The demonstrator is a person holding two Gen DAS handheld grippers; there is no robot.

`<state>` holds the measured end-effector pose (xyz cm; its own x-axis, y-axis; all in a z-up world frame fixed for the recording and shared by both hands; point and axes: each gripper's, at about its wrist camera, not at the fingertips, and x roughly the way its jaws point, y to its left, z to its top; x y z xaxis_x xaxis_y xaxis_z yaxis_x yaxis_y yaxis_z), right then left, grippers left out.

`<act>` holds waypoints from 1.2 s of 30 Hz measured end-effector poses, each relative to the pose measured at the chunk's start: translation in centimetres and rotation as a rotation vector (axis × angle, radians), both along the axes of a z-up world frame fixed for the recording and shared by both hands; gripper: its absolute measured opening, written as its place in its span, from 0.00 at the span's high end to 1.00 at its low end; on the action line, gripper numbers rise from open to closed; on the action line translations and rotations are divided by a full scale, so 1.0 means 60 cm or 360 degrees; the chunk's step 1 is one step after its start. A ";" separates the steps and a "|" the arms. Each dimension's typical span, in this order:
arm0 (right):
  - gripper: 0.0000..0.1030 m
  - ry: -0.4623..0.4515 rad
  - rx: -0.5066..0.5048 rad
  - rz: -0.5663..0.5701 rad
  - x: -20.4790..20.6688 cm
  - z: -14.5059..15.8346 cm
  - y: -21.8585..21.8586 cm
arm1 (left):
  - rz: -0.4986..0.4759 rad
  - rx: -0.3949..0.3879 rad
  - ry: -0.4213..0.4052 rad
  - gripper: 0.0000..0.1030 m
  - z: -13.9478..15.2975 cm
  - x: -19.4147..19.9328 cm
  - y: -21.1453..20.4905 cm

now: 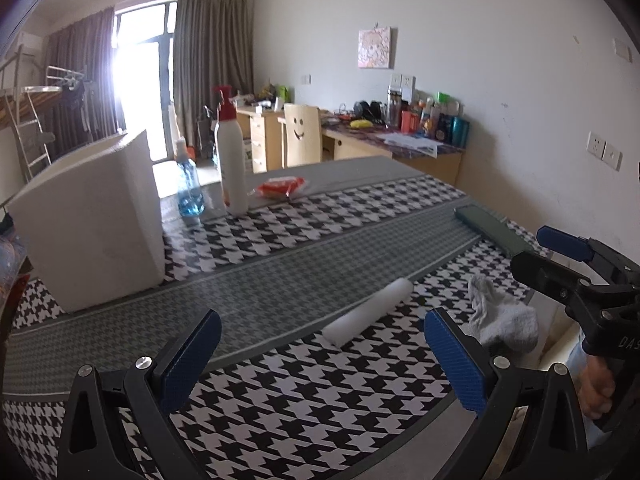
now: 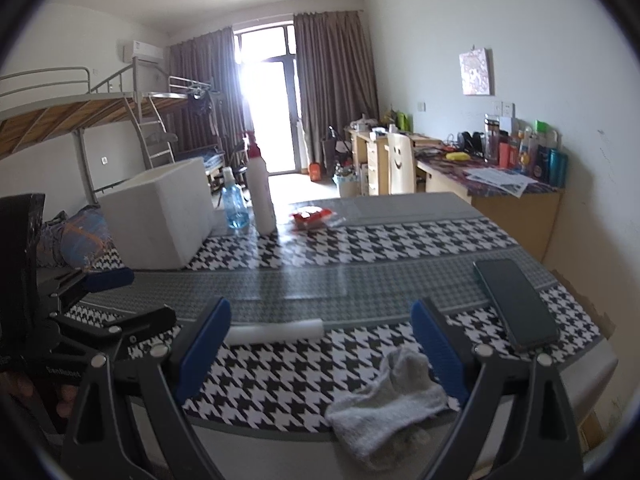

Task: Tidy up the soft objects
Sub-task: 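Reach the right gripper toward the grey cloth while the left gripper nears the white foam roll, then lower the left gripper around the white foam roll and close it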

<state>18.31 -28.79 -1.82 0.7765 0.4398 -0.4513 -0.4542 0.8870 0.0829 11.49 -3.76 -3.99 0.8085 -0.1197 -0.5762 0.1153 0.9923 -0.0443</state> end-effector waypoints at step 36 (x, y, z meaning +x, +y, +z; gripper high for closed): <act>0.09 0.0306 -0.0039 -0.0128 0.020 -0.097 -0.059 | -0.0091 0.0152 0.0339 0.08 -0.086 0.115 -0.070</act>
